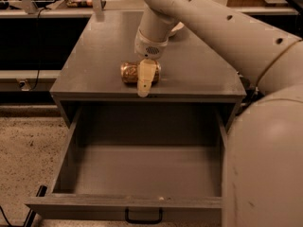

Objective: Pick orange can from top drawer and place on counter

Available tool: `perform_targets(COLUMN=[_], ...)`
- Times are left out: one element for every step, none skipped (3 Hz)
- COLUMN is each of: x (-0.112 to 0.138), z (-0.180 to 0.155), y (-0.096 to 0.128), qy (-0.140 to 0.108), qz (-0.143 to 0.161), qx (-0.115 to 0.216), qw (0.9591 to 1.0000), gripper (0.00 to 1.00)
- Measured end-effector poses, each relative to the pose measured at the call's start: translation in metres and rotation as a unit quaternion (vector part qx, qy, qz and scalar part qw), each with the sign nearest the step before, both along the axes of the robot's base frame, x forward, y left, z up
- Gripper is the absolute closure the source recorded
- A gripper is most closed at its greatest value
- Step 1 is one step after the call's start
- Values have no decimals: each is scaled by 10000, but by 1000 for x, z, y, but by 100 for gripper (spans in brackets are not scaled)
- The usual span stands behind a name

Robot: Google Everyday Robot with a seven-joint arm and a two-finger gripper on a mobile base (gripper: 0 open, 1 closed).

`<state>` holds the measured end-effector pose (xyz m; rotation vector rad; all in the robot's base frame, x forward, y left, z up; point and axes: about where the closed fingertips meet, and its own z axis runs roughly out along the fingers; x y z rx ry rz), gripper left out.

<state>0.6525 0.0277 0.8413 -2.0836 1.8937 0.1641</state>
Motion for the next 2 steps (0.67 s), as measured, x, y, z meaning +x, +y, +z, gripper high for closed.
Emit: perform_targets(x=[-10, -25], z=[-1, 16], y=[-45, -95], qy=[-36, -264], qz=[-331, -780], qx=[152, 189], qw=[9993, 9964], gripper=[0, 0])
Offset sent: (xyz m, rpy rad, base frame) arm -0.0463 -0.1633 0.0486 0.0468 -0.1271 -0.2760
